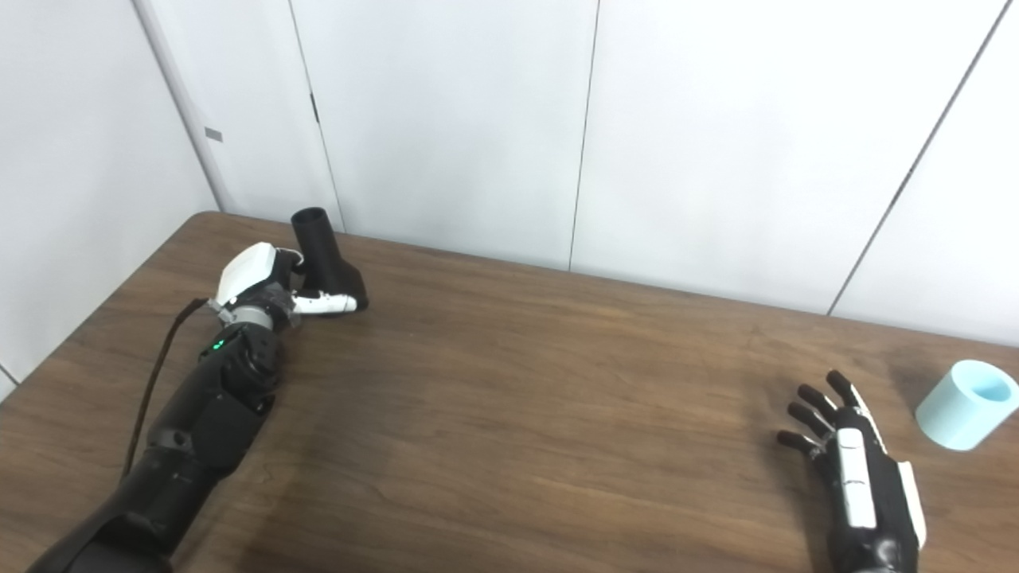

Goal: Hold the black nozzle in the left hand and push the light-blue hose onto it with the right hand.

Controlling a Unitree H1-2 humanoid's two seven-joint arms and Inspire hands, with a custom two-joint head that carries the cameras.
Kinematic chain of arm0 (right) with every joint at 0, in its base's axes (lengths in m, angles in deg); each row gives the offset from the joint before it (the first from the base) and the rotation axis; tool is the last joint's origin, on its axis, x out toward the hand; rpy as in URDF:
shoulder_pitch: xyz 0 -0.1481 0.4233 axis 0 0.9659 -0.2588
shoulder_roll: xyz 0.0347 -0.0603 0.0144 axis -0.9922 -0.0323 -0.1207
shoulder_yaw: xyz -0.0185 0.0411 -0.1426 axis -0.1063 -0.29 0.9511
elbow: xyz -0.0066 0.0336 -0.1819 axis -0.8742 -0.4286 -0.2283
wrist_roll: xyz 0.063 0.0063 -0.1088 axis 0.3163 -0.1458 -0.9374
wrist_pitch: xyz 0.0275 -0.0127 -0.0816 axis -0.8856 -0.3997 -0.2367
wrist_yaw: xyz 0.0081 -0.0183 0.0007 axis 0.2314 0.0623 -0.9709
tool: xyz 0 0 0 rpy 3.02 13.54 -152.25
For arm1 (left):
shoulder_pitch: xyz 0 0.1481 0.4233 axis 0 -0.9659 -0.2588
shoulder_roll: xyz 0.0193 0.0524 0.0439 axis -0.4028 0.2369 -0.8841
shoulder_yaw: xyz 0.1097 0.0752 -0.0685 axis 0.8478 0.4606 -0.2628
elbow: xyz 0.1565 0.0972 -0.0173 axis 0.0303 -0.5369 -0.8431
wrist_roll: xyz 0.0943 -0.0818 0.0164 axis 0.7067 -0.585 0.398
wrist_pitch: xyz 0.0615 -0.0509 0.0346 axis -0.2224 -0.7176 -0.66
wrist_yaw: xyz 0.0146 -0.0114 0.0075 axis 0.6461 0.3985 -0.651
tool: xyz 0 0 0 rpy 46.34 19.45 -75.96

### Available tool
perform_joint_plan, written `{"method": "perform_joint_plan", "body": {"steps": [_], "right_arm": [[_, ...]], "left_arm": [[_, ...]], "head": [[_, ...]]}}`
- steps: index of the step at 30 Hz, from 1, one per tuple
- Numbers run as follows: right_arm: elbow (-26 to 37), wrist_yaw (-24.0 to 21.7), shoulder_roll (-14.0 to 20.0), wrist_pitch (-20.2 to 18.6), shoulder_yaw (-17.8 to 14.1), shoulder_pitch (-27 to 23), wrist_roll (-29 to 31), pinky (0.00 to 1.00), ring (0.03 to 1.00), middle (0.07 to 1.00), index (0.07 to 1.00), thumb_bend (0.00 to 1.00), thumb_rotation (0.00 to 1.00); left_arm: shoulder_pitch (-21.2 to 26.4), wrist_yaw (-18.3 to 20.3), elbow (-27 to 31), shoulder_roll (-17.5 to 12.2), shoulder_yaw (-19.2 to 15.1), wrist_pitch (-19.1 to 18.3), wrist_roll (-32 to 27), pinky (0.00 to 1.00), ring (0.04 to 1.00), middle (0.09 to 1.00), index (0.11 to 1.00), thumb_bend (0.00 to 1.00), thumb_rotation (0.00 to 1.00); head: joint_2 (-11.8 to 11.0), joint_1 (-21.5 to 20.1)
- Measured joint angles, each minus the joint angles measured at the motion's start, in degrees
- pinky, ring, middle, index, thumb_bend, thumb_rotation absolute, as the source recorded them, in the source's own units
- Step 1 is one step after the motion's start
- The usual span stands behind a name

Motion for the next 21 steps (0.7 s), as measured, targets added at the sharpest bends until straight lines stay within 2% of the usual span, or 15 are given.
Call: {"method": "perform_joint_plan", "body": {"steps": [5,9,12,15,21], "right_arm": [[0.0,0.0,0.0,0.1,0.1,0.0,-0.2,0.65,0.794,0.826,0.909,0.39,0.88],[0.0,0.0,0.0,0.1,0.1,0.0,-0.2,0.64,0.792,0.826,0.900,0.39,0.87],[0.0,0.0,0.0,0.3,0.2,0.0,-0.4,0.66,0.790,0.824,0.899,0.39,0.88],[0.0,0.0,0.0,0.3,0.2,0.1,-0.7,0.63,0.786,0.823,0.898,0.39,0.87],[0.2,0.1,-0.1,0.1,0.3,0.2,-0.9,0.66,0.779,0.825,0.886,0.38,0.84]], "left_arm": [[0.0,-0.4,0.1,-0.1,0.2,0.0,0.0,0.80,0.824,0.716,0.483,0.52,0.05],[-0.7,-0.5,1.6,-0.1,0.3,0.0,0.1,0.88,0.856,0.740,0.483,0.52,0.05],[-2.6,-0.6,4.1,0.0,1.6,0.0,0.4,0.90,0.858,0.744,0.483,0.52,0.05],[-4.0,-0.8,6.0,0.0,2.3,0.1,0.8,0.98,0.860,0.732,0.483,0.52,0.05],[-7.0,-1.7,10.8,1.0,4.8,0.3,2.2,1.00,0.868,0.746,0.484,0.52,0.05]], "head": [[0.1,-0.1],[0.2,-0.4],[0.3,-0.6],[0.6,-1.2],[0.9,-2.3]]}}
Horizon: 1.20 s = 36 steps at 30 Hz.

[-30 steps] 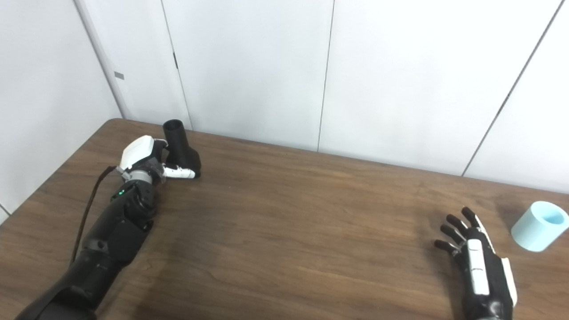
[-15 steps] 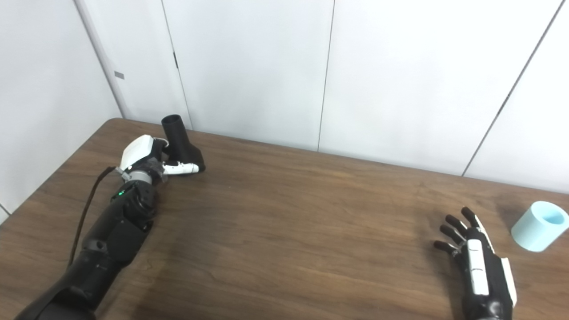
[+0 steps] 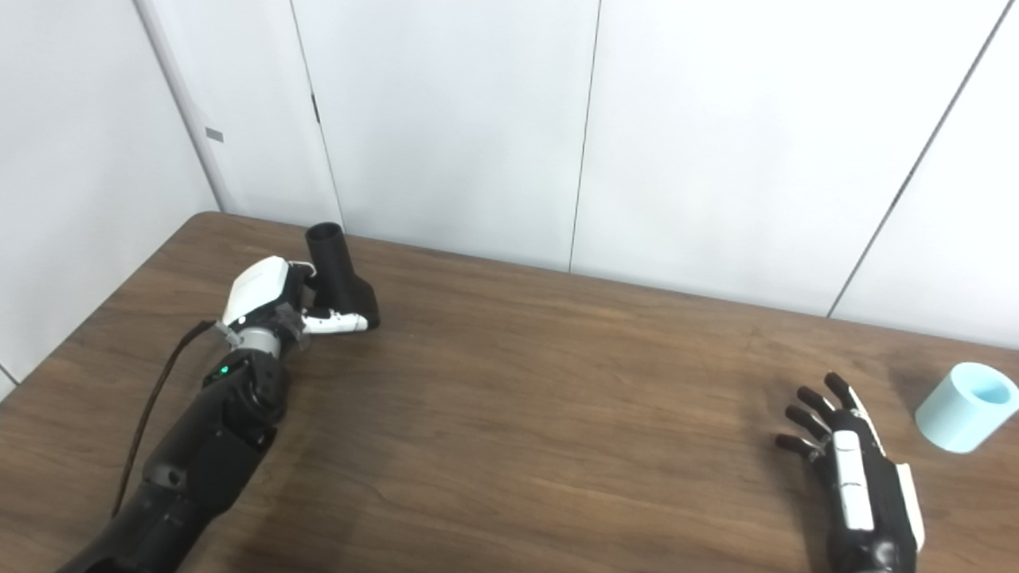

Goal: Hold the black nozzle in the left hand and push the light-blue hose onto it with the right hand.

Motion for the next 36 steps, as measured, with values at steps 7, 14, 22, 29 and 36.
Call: {"method": "perform_joint_plan", "body": {"steps": [7,14,22,29,36], "right_arm": [[0.2,0.6,-0.6,-0.3,0.0,0.0,-0.2,0.64,0.782,0.826,0.897,0.36,0.84],[0.2,1.0,-0.5,-0.2,0.5,0.0,-1.2,0.61,0.769,0.824,0.886,0.41,0.89],[0.3,1.8,-0.5,0.0,1.4,0.0,-3.3,0.61,0.760,0.819,0.884,0.42,0.89],[1.3,2.5,-0.9,-0.3,1.8,0.4,-3.9,0.62,0.753,0.802,0.884,0.42,0.89],[1.7,3.3,-1.2,-0.5,2.4,0.7,-4.8,0.60,0.743,0.792,0.874,0.43,0.90]], "left_arm": [[-3.7,-0.4,6.2,2.5,3.7,1.8,1.4,1.00,0.861,0.772,0.484,0.52,0.05],[-6.8,1.8,12.5,3.5,6.4,2.4,2.7,1.00,0.878,0.773,0.482,0.52,0.05],[-9.2,4.7,18.8,6.4,10.0,2.8,5.5,1.00,0.879,0.781,0.483,0.52,0.05],[-11.9,6.2,20.5,8.6,12.7,5.4,7.2,1.00,0.883,0.781,0.483,0.52,0.05],[-12.7,6.4,21.3,8.9,15.3,7.6,10.1,1.00,0.866,0.779,0.483,0.52,0.05]], "head": [[0.4,-1.1],[1.1,-2.8],[2.2,-5.1],[2.9,-6.1],[3.7,-8.5]]}}
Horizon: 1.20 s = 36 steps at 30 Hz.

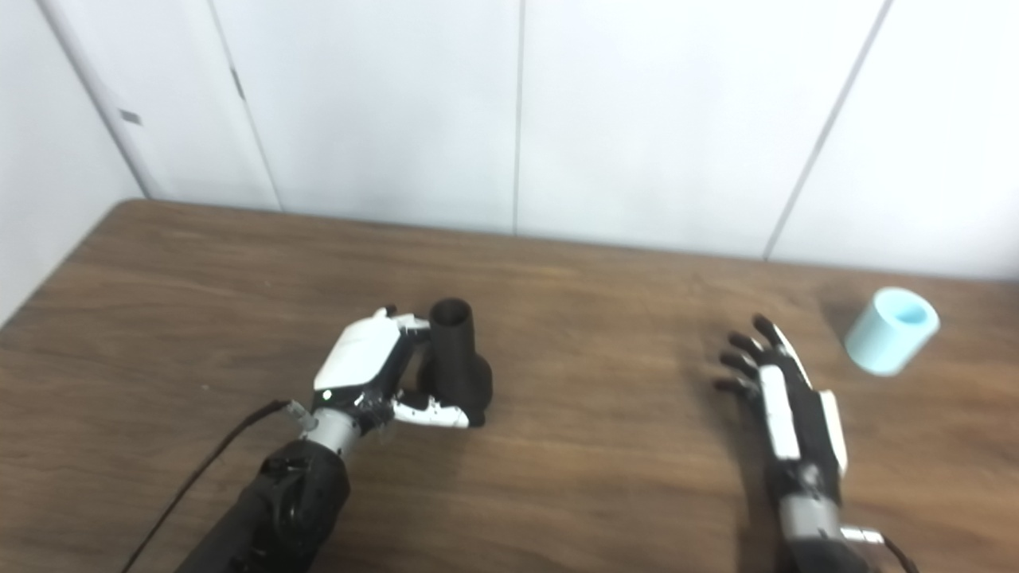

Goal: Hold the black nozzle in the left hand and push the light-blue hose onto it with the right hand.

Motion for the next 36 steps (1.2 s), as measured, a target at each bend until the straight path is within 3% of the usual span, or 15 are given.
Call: {"method": "perform_joint_plan", "body": {"steps": [13,32,36], "right_arm": [[1.5,0.6,-1.0,-0.7,0.6,0.8,-0.4,0.62,0.745,0.795,0.869,0.39,0.89],[3.1,1.4,-2.1,-1.8,1.2,1.4,-0.9,0.59,0.750,0.804,0.875,0.42,0.88],[4.9,1.4,-3.1,-3.8,0.9,2.0,0.8,0.60,0.748,0.790,0.858,0.43,0.73]], "left_arm": [[-1.0,2.9,1.4,2.8,3.8,3.5,4.3,1.00,0.884,0.784,0.483,0.52,0.05],[-2.1,4.1,1.7,4.1,4.9,7.2,6.4,1.00,0.872,0.774,0.484,0.52,0.05],[-2.5,3.7,1.6,4.1,4.8,8.1,6.8,1.00,0.874,0.774,0.483,0.52,0.05]], "head": [[1.4,-2.5],[3.1,-6.3],[3.1,-6.7]]}}
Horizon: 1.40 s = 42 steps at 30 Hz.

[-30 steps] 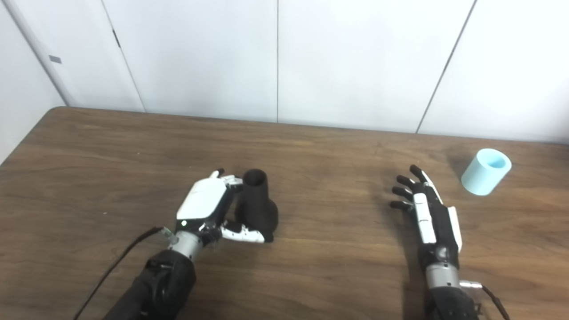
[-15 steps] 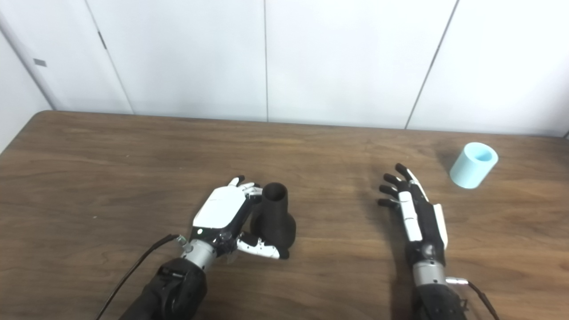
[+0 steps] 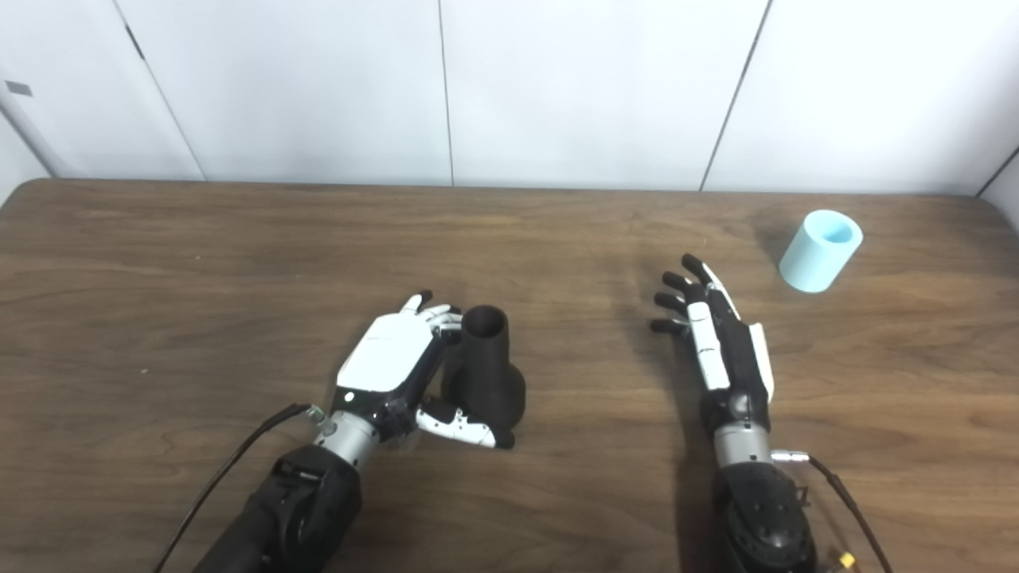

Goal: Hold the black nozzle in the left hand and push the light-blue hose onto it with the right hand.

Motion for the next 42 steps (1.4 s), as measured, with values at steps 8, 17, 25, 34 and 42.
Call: {"method": "perform_joint_plan", "body": {"steps": [8,17,25,34,42], "right_arm": [[6.5,0.2,-0.2,-7.7,-1.7,1.5,2.1,0.64,0.745,0.782,0.779,0.53,0.50],[10.9,0.4,3.4,-9.8,-7.5,1.3,4.1,0.70,0.774,0.790,0.783,0.56,0.30],[14.7,0.6,6.2,-13.5,-9.1,1.1,4.1,0.66,0.749,0.777,0.790,0.67,0.29],[16.2,2.6,7.9,-15.2,-9.0,-1.1,-4.2,0.58,0.735,0.785,0.791,0.67,0.24],[16.0,4.6,10.5,-13.5,-9.0,-3.2,-12.3,0.64,0.723,0.778,0.789,0.70,0.32]], "left_arm": [[-0.4,-2.5,-1.7,0.4,-0.1,2.2,0.1,1.00,0.870,0.768,0.483,0.52,0.05],[-0.4,-4.0,-3.0,0.3,-0.3,3.2,0.1,1.00,0.869,0.765,0.484,0.52,0.05],[-0.4,-4.7,-3.8,-0.2,-1.1,5.3,-0.2,1.00,0.853,0.758,0.484,0.52,0.05],[-0.4,-5.4,-5.0,-0.9,-2.8,7.0,-0.6,1.00,0.849,0.754,0.483,0.52,0.05],[-0.4,-6.1,-5.6,-2.1,-3.5,8.9,-1.0,1.00,0.838,0.753,0.483,0.52,0.05]], "head": [[-0.1,-2.3],[-0.7,-7.1],[-1.8,-13.1],[-3.9,-18.7],[-5.7,-23.3]]}}
